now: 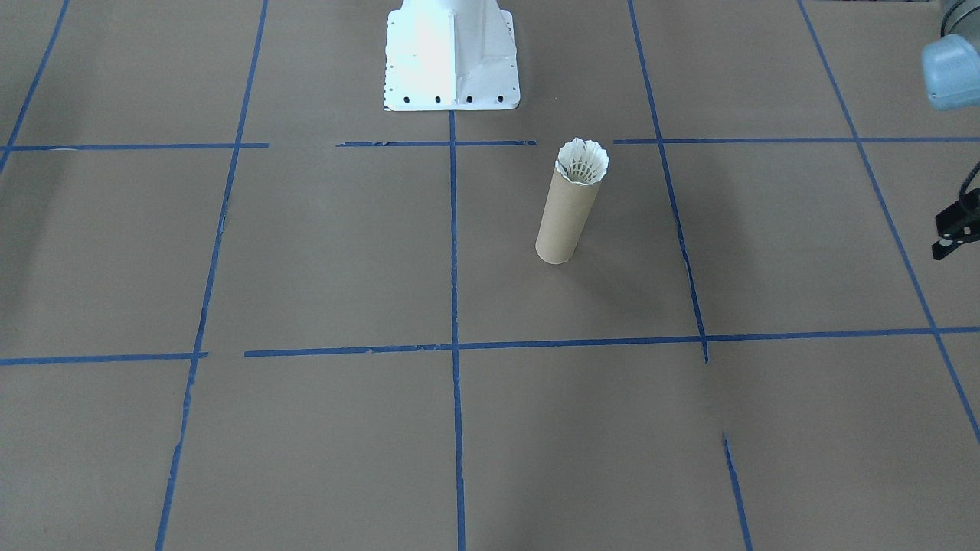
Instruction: Collect badminton balls into bucket
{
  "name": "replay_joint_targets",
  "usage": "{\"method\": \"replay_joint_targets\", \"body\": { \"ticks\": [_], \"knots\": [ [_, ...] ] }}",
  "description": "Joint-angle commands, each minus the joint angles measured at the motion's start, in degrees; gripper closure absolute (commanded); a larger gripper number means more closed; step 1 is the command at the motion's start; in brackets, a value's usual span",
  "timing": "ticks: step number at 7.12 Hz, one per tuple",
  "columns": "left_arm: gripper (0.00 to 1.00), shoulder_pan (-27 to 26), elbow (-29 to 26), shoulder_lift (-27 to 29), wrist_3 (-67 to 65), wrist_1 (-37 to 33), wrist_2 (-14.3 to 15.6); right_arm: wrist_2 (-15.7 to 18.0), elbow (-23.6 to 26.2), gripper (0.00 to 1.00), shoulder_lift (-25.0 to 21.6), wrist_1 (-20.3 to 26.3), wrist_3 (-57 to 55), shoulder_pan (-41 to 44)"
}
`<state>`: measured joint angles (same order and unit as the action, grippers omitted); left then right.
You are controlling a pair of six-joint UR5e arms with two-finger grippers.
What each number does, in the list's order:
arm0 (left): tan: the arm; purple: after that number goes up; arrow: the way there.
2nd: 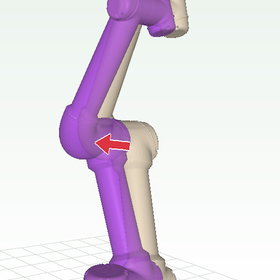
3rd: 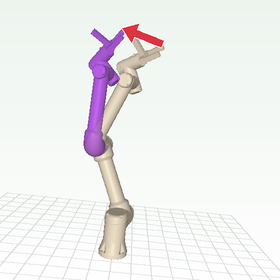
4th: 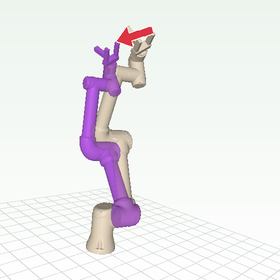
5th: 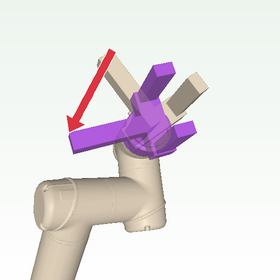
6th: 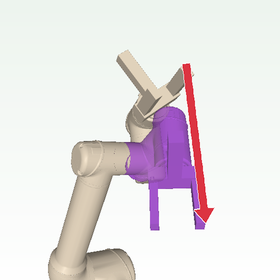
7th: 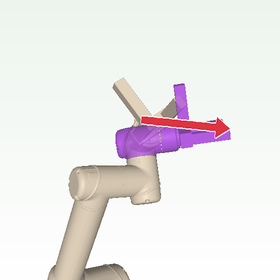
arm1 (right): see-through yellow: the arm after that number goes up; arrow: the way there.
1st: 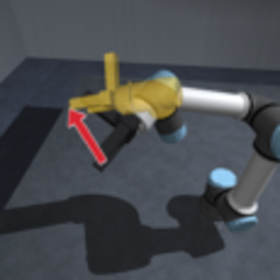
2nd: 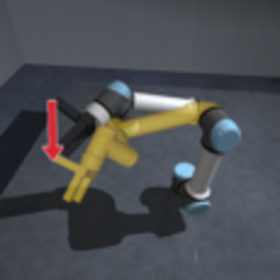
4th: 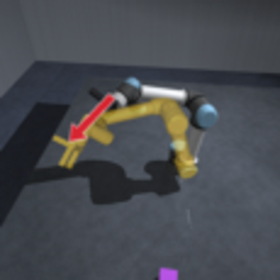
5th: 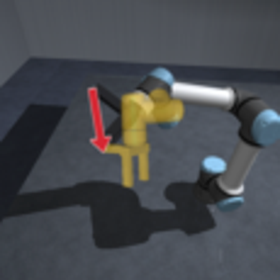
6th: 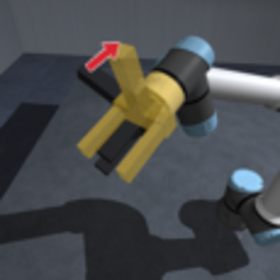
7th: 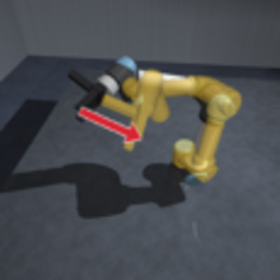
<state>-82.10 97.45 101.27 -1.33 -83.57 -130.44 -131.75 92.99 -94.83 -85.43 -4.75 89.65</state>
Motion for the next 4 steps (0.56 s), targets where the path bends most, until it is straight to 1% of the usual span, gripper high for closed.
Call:
{"method": "replay_joint_targets", "body": {
  "ticks": [1,2,3,4],
  "knots": [
    [0.0,-3.8,-0.6,-6.7,0.2,-0.5,-1.6,0.0,-0.1,0.0,0.0,0.0,0.0,0.0],
    [0.0,-3.8,-2.6,-7.7,0.2,-0.5,-1.5,0.0,0.0,0.0,0.0,0.0,0.0,0.0],
    [0.0,-3.8,-6.4,-8.1,0.2,-4.6,-1.5,0.0,0.0,0.0,0.0,0.0,0.0,0.0],
    [0.0,-3.8,-9.4,-8.1,0.1,-6.6,-1.5,0.0,0.0,0.0,0.0,0.0,0.0,0.0]
  ]
}}
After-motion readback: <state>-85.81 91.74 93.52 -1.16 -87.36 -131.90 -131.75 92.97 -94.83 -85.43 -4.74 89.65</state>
